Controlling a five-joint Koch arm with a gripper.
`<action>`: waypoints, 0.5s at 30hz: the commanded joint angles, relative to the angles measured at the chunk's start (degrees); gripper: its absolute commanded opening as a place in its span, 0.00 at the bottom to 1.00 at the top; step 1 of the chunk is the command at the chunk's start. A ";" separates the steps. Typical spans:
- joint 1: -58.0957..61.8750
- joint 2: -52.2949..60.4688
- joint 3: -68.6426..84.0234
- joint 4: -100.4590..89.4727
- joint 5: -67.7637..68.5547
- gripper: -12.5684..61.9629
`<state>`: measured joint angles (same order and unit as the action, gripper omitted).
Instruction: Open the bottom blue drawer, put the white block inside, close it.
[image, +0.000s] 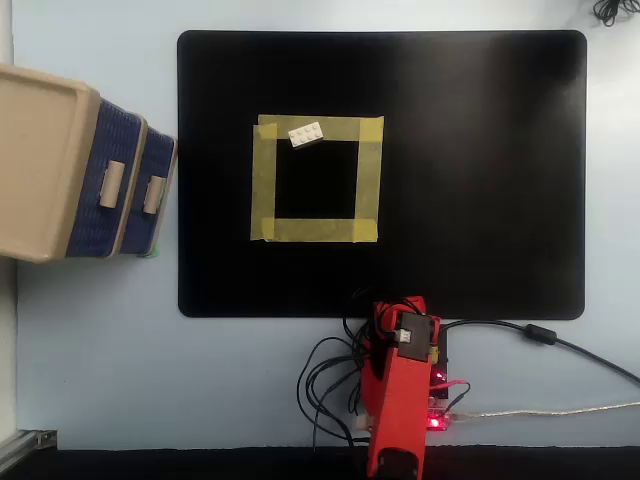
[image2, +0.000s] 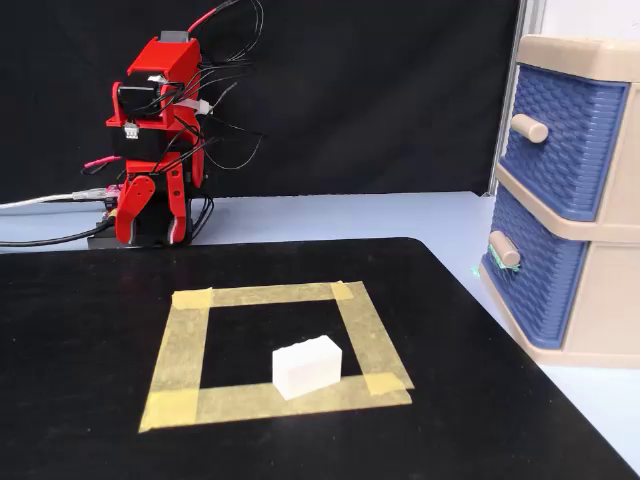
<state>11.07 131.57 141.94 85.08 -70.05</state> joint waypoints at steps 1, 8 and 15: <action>0.70 3.08 0.18 9.58 0.70 0.63; 0.70 3.08 0.18 9.58 0.70 0.63; 0.44 3.08 -18.98 10.90 -3.43 0.62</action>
<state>11.07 131.48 127.62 93.87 -69.96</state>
